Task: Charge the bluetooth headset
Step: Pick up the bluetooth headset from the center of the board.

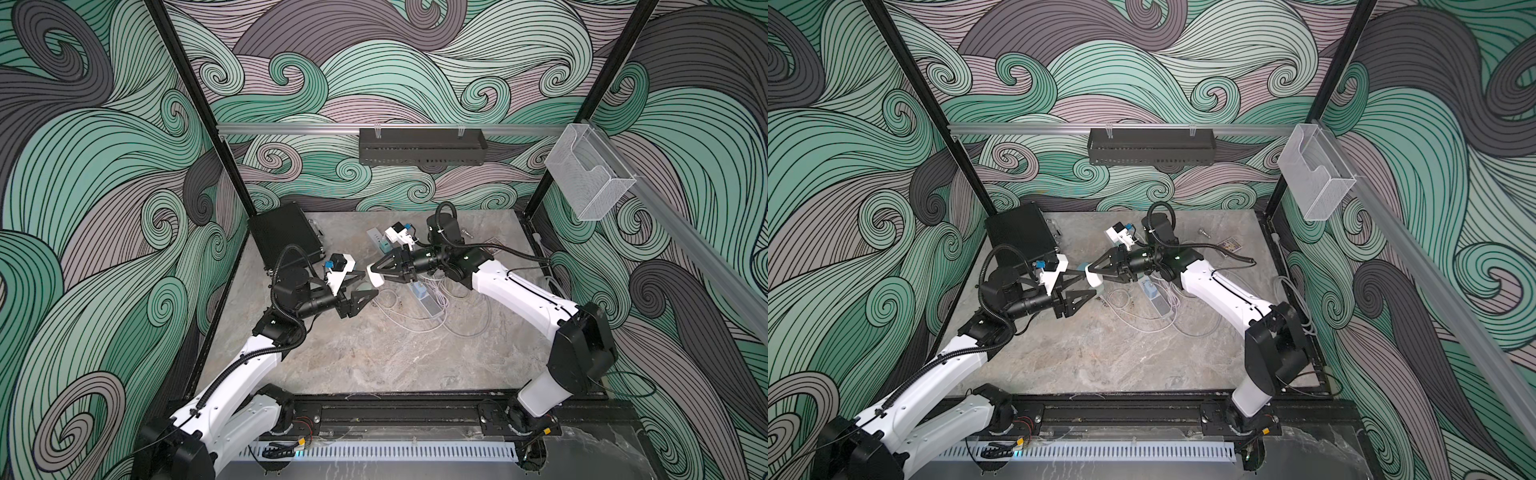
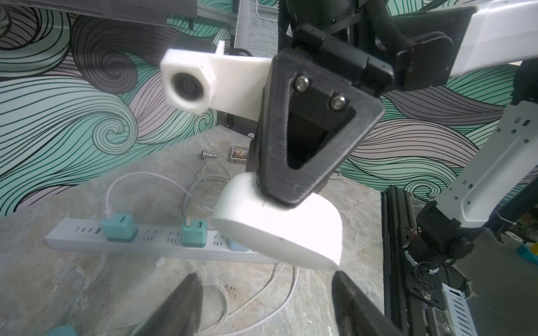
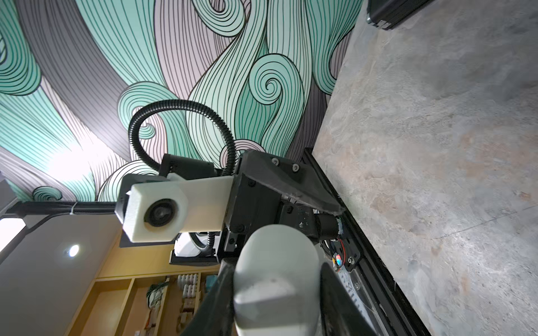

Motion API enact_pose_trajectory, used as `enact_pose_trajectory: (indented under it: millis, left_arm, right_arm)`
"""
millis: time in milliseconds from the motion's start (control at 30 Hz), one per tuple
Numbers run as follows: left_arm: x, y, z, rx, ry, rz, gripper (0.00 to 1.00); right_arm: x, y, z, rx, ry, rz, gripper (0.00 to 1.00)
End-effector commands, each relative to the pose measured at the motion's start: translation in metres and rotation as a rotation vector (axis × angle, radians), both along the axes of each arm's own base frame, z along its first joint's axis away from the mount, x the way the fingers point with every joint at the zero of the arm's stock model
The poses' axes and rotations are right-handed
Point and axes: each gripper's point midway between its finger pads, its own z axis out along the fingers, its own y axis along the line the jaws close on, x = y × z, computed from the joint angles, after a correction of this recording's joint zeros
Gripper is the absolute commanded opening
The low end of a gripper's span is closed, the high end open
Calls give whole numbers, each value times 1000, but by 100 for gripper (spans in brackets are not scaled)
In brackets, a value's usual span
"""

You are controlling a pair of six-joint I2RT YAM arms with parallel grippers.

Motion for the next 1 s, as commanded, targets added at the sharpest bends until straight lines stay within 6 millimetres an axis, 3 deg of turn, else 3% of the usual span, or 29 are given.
enact_pose_trajectory:
  millis: [0, 133, 367, 633, 967]
  left_arm:
    - [9, -3, 45, -47, -142, 9, 70]
    - [9, -6, 60, -102, -157, -4, 70]
    - [-2, -14, 64, -93, -220, -69, 72]
    - [8, -14, 73, -102, -258, -36, 77]
    - [6, -19, 84, -118, -281, -73, 72]
  right_arm:
    - [-3, -2, 29, 78, -34, 44, 22]
    - [-3, -1, 32, 96, -31, 52, 23]
    - [-2, 2, 37, 131, 5, 75, 23]
    - [-3, 2, 37, 139, 14, 82, 22]
    - [1, 3, 36, 146, 25, 75, 22]
